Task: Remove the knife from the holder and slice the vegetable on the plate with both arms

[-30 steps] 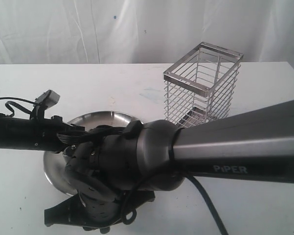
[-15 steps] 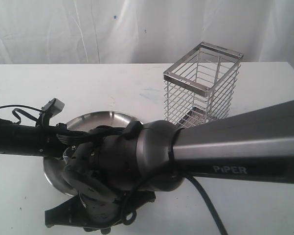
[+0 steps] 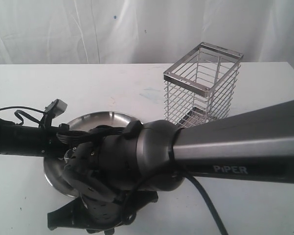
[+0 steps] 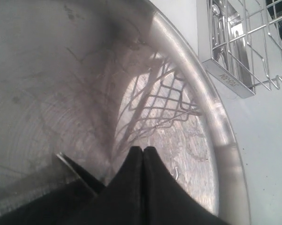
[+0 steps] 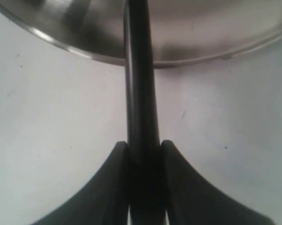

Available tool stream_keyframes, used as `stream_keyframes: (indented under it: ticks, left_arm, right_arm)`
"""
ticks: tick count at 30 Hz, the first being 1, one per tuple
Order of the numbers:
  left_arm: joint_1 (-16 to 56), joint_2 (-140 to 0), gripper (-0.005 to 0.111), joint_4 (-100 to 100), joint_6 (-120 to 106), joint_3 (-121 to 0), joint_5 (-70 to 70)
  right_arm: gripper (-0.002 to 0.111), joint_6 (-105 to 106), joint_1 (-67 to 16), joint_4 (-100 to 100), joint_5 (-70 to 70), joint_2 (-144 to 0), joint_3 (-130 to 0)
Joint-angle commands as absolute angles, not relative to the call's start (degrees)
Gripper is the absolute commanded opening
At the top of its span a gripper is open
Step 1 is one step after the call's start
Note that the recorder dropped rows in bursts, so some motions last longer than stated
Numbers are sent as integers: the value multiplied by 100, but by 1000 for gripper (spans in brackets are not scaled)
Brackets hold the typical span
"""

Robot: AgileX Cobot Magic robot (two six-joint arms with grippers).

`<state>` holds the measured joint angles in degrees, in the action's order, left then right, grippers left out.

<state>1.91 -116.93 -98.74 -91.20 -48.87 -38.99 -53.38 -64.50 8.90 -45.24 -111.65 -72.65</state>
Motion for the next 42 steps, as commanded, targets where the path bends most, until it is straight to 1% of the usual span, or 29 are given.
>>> stream_keyframes:
  ticks: [1,8,13,16,22,26,31,36,40,42]
  left_arm:
    - [197,-12073,0,-9995,-8828,-4742,-3150]
    - [197,-12073,0,-9995,-8777,-4742,-3198]
    - [117,-11997,0,-9995,-8547,-4941,-4038]
    - [76,-11845,0,-9995,-8511,-5037,-4190]
    - [76,-11734,0,-9285,-8057,-5037,-3663]
    - [76,-11623,0,-9431,-8303,-5037,-3647]
    - [76,-11265,0,-9723,-8578,-5182,-3765]
    - [76,-11045,0,-9593,-8578,-5316,-4302]
    - [76,-10981,0,-8699,-8351,-5306,-3669]
    - [76,-10981,0,-8450,-8267,-5278,-3586]
  right_arm:
    - [0,-5041,-6448,461,-5020,-11157,-7255]
    - [0,-4923,-6448,321,-5009,-11157,-7255]
    - [0,-4923,-6448,332,-4959,-11157,-7255]
    - [0,-4923,-6448,332,-4959,-11157,-7255]
    - [0,-4923,-6448,332,-4959,-11157,-7255]
    - [0,-4923,-6448,343,-4962,-11157,-7255]
    - [0,-4909,-6448,342,-4962,-11157,-7255]
    - [0,-4909,-6448,342,-4962,-11157,-7255]
    - [0,-4909,-6448,342,-4962,-11157,-7255]
    - [0,-4909,-6448,342,-4962,-11157,-7255]
